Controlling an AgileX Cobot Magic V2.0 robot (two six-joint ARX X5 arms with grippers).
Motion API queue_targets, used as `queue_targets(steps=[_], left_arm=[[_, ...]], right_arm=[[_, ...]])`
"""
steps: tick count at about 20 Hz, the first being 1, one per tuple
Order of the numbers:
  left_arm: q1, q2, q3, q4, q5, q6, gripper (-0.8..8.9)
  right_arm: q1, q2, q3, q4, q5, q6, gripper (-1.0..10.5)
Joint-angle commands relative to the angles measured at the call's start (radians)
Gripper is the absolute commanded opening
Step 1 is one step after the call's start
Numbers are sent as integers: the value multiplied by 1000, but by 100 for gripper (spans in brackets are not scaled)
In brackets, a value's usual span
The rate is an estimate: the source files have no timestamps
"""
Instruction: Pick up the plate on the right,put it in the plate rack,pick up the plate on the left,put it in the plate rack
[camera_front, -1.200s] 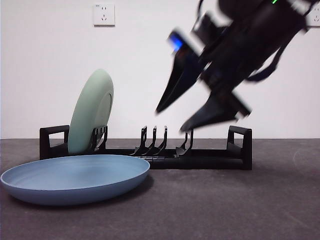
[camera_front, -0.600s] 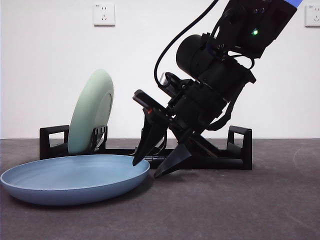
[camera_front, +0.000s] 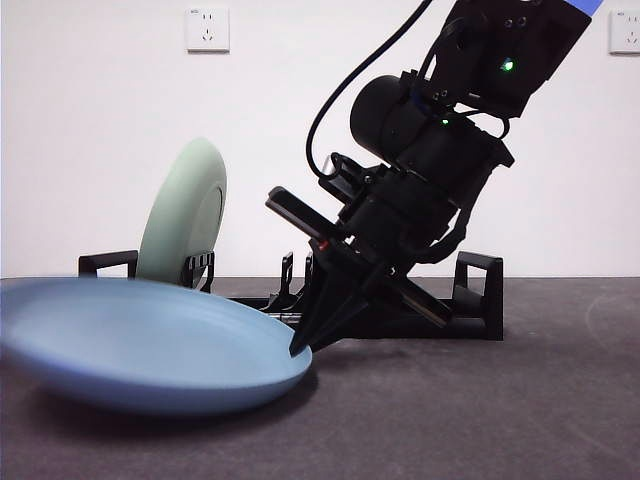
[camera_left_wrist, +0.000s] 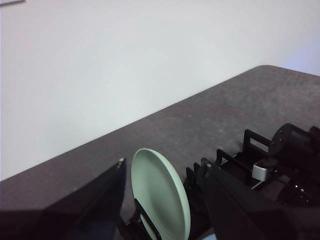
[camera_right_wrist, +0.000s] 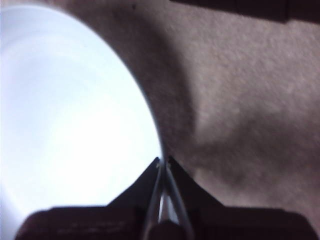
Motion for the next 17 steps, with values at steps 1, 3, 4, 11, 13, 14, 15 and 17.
queue_targets(steps=[1, 3, 4, 11, 13, 14, 15, 17], left_arm=[[-5, 2, 1, -6, 13, 7, 252], [-21, 7, 1, -20, 48, 11, 252], [-34, 9, 1, -32, 82, 22, 252], [-293, 83, 1, -171, 0, 169, 252], [-403, 126, 1, -195, -74, 189, 252], [-464, 151, 1, -198, -111, 193, 252], [-528, 178, 1, -199, -154, 197, 252], [-663, 238, 1, -201, -266, 211, 252]], right_arm=[[2, -3, 2, -11, -4, 10, -12], [2, -47, 2, -50, -2, 10, -12], [2, -73, 2, -72, -2, 7, -12], [-37, -323, 3, -224, 126, -21, -12], [-65, -362, 3, -248, 127, -21, -12], [-77, -373, 3, -256, 126, -24, -12], [-88, -378, 3, -263, 126, -24, -12], [-108, -381, 5, -295, 124, -31, -12]])
